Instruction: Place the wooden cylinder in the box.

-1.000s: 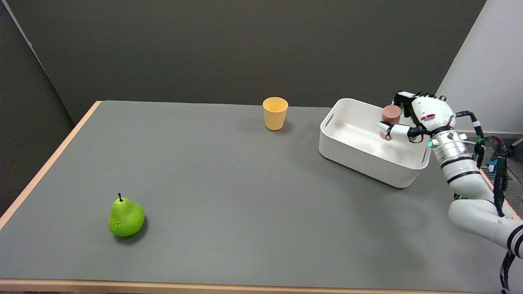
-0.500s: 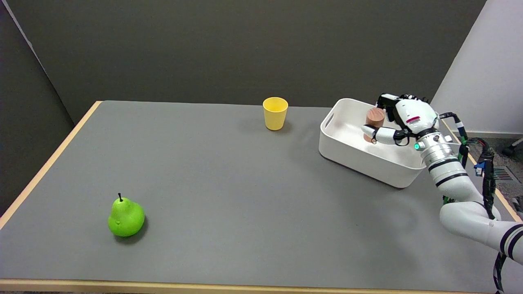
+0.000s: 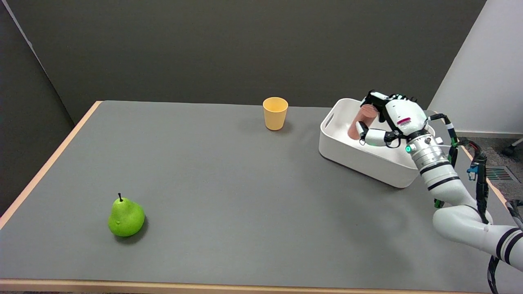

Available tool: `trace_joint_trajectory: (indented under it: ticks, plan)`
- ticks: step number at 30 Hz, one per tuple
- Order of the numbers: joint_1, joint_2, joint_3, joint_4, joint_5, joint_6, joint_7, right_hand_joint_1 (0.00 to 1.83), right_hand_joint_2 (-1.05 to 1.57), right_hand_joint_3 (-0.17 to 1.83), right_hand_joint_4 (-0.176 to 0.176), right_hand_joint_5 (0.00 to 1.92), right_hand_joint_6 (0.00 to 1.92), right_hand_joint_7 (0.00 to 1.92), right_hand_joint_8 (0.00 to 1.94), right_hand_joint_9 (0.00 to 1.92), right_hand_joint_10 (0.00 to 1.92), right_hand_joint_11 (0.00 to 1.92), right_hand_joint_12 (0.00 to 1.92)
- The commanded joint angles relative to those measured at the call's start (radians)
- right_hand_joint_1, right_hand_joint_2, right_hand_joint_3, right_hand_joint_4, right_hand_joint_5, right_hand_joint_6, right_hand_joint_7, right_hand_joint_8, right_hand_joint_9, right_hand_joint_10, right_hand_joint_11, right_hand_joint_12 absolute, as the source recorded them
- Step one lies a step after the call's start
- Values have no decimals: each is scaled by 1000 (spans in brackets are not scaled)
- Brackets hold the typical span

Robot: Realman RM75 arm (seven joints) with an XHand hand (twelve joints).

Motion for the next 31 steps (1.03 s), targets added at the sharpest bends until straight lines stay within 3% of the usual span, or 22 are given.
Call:
trace_joint_trajectory:
  ticks: [1, 6, 9, 12, 16, 25, 31]
  plan:
    - [-8, -19, -19, 32, 4, 16, 3, 724, 726, 927, 42, 496, 971, 789, 1035, 858, 1526, 444, 1921]
    - [-8, -27, -18, 37, 8, 10, 3, 710, 716, 925, 43, 475, 920, 764, 1003, 834, 1494, 454, 1921]
    - [-8, -35, -15, 40, 16, 10, 3, 595, 675, 913, 44, 370, 683, 640, 811, 680, 1330, 507, 1888]
    - [-8, -37, -15, 41, 16, 12, 3, 464, 640, 865, 36, 283, 509, 439, 506, 409, 1056, 495, 1743]
    - [-8, -38, -19, 64, 8, 32, 2, 430, 624, 856, 33, 256, 466, 324, 385, 285, 898, 424, 1683]
    - [-19, -37, -24, 221, -63, 124, -5, 437, 625, 854, 30, 250, 460, 310, 367, 263, 868, 410, 1671]
    - [-63, -34, -27, 477, -200, 195, 5, 435, 633, 852, 27, 255, 469, 322, 375, 269, 879, 419, 1677]
